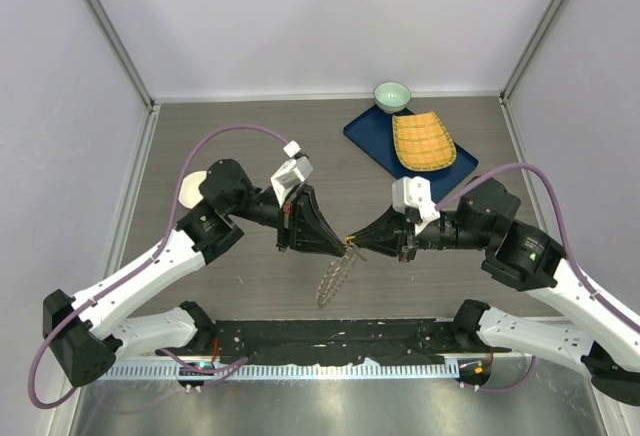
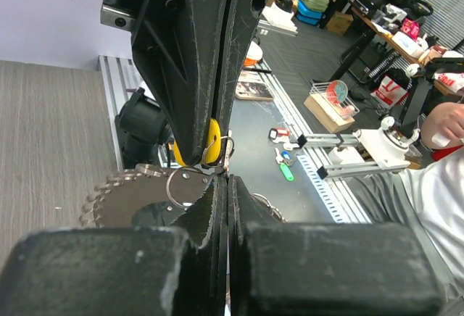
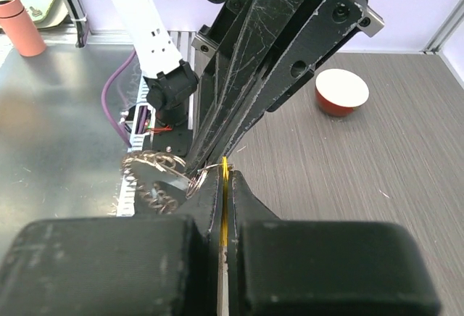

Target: Remove the keys from the keyring

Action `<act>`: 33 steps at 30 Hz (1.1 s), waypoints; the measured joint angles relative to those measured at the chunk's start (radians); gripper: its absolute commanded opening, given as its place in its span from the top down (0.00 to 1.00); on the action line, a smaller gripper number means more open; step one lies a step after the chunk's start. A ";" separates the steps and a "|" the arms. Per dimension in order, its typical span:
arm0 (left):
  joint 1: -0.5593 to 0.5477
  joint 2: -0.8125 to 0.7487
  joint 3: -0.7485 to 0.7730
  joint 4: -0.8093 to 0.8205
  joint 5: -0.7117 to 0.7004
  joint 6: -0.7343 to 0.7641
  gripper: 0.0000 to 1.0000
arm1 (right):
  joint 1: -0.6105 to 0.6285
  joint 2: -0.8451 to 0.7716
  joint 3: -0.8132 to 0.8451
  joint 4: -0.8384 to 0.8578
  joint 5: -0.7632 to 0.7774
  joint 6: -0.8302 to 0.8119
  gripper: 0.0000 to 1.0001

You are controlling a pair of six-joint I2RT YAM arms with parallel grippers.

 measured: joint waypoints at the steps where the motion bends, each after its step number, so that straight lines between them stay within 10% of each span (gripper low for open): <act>1: -0.001 0.000 -0.002 -0.001 -0.007 0.001 1.00 | 0.000 -0.003 -0.002 0.001 0.006 0.000 0.99; 33: -0.008 -0.092 -0.070 -0.100 -0.425 0.161 1.00 | -0.005 -0.117 -0.172 0.053 0.193 0.054 0.99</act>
